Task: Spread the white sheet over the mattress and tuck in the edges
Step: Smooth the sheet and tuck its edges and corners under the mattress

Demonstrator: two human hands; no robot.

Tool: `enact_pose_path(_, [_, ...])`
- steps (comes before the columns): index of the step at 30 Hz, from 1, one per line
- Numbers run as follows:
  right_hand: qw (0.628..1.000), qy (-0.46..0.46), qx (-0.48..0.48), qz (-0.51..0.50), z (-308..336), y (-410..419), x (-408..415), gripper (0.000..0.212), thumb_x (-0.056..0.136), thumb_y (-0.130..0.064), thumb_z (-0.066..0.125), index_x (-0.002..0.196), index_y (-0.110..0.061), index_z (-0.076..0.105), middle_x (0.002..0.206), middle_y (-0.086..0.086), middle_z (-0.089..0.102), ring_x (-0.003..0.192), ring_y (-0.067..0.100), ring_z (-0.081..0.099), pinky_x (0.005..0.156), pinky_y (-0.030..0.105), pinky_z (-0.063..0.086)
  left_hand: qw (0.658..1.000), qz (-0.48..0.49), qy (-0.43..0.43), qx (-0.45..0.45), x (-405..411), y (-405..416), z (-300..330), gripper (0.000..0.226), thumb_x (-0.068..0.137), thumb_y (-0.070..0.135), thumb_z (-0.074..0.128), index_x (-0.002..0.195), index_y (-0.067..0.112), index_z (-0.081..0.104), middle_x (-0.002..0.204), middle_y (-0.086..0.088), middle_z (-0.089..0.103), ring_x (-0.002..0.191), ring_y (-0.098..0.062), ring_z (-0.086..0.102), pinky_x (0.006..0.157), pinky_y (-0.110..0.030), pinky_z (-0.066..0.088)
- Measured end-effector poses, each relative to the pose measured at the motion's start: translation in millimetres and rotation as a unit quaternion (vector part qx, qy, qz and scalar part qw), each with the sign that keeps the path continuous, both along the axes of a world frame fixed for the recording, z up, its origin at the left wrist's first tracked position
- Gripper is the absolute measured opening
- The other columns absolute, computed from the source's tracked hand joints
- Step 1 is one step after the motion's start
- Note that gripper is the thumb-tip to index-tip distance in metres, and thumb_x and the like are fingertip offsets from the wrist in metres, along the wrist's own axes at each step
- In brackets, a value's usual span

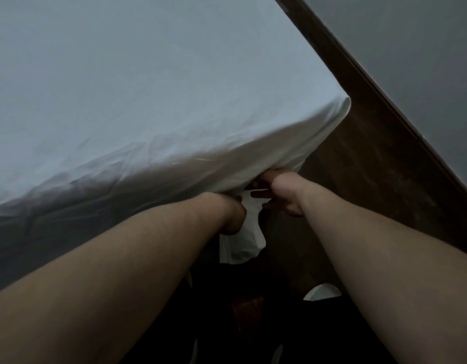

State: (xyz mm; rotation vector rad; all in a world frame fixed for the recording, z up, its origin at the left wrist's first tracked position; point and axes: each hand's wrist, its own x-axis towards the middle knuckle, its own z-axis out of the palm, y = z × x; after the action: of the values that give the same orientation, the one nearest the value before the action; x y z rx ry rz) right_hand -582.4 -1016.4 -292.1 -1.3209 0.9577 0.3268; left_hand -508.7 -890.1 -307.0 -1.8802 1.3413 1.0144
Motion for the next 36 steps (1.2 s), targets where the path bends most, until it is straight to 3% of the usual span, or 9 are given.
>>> enact_pose_path(4, [0.997, 0.025, -0.050, 0.052, -11, 7, -1, 0.026, 0.096, -0.024, 0.068, 0.121, -0.024, 0.066, 0.121, -0.001, 0.071, 0.115, 0.022, 0.065, 0.102, 0.048, 0.047, 0.998, 0.057, -0.019, -0.012, 19, 22, -15, 0.053, 0.104, 0.031, 0.051, 0.150, 0.006, 0.048, 0.160, -0.019, 0.037, 0.140, -0.037, 0.046, 0.117, -0.043, 0.037])
enact_pose_path(8, [0.987, 0.086, -0.106, 0.089, -31, 13, 6, 0.028, 0.103, -0.014, 0.055, 0.129, -0.004, 0.063, 0.115, 0.011, 0.066, 0.102, 0.028, 0.065, 0.069, 0.030, 0.053, 0.994, 0.093, -0.023, -0.046, 29, 35, -34, 0.061, 0.099, 0.038, 0.053, 0.153, 0.011, 0.045, 0.165, -0.019, 0.030, 0.139, -0.038, 0.048, 0.114, -0.045, 0.042])
enact_pose_path(12, [0.992, 0.112, 0.050, -0.012, -72, 34, 12, 0.037, 0.105, -0.032, 0.050, 0.137, -0.013, 0.054, 0.116, 0.012, 0.060, 0.097, 0.034, 0.062, 0.091, 0.051, 0.052, 0.992, 0.112, 0.008, -0.057, 34, 42, -34, 0.055, 0.099, 0.029, 0.053, 0.151, 0.016, 0.045, 0.156, -0.015, 0.042, 0.137, -0.037, 0.049, 0.111, -0.042, 0.044])
enact_pose_path(14, [0.979, 0.104, 0.154, -0.081, -85, 46, 17, 0.044, 0.102, -0.048, 0.050, 0.134, -0.017, 0.054, 0.128, 0.014, 0.058, 0.109, 0.040, 0.062, 0.090, 0.051, 0.050, 0.991, 0.117, 0.008, -0.069, 38, 47, -35, 0.061, 0.098, 0.029, 0.054, 0.156, 0.021, 0.038, 0.159, -0.012, 0.041, 0.141, -0.034, 0.046, 0.114, -0.043, 0.042])
enact_pose_path(18, [0.905, 0.026, 0.357, -0.227, -109, 68, 34, 0.066, 0.100, -0.055, 0.038, 0.148, -0.010, 0.050, 0.158, 0.014, 0.045, 0.147, 0.041, 0.039, 0.116, 0.057, 0.033, 0.988, 0.132, 0.033, -0.069, 43, 51, -39, 0.050, 0.098, 0.036, 0.056, 0.146, 0.024, 0.051, 0.148, -0.011, 0.055, 0.130, -0.032, 0.057, 0.107, -0.040, 0.048])
enact_pose_path(22, [0.810, -0.133, 0.437, -0.369, -121, 77, 51, 0.061, 0.099, -0.046, 0.038, 0.151, -0.015, 0.048, 0.158, 0.014, 0.047, 0.142, 0.038, 0.045, 0.093, 0.046, 0.048, 0.988, 0.136, 0.039, -0.060, 42, 57, -49, 0.041, 0.099, 0.034, 0.058, 0.137, 0.021, 0.061, 0.139, -0.013, 0.062, 0.119, -0.032, 0.064, 0.100, -0.038, 0.051])
enact_pose_path(28, [0.827, -0.145, 0.320, -0.438, -136, 72, 64, 0.064, 0.107, -0.052, 0.024, 0.159, -0.016, 0.035, 0.163, 0.011, 0.040, 0.147, 0.033, 0.043, 0.084, 0.032, 0.049, 0.993, 0.102, 0.043, 0.030, 38, 68, -57, 0.047, 0.102, 0.039, 0.060, 0.144, 0.018, 0.056, 0.144, -0.009, 0.059, 0.124, -0.029, 0.062, 0.094, -0.030, 0.046])
enact_pose_path(32, [0.784, -0.129, 0.451, -0.407, -148, 64, 62, 0.080, 0.095, -0.073, 0.033, 0.153, -0.020, 0.044, 0.160, 0.014, 0.042, 0.147, 0.042, 0.036, 0.108, 0.055, 0.037, 0.991, 0.127, 0.027, 0.018, 40, 62, -52, 0.048, 0.101, 0.035, 0.060, 0.146, 0.020, 0.054, 0.144, -0.011, 0.059, 0.122, -0.029, 0.063, 0.086, -0.028, 0.042])
enact_pose_path(36, [0.885, 0.049, 0.306, -0.348, -145, 57, 42, 0.070, 0.098, -0.065, 0.034, 0.147, -0.019, 0.053, 0.147, 0.014, 0.054, 0.134, 0.037, 0.050, 0.096, 0.054, 0.041, 0.990, 0.140, 0.011, -0.002, 43, 58, -50, 0.047, 0.098, 0.039, 0.058, 0.138, 0.016, 0.061, 0.139, -0.011, 0.063, 0.119, -0.030, 0.065, 0.099, -0.033, 0.049])
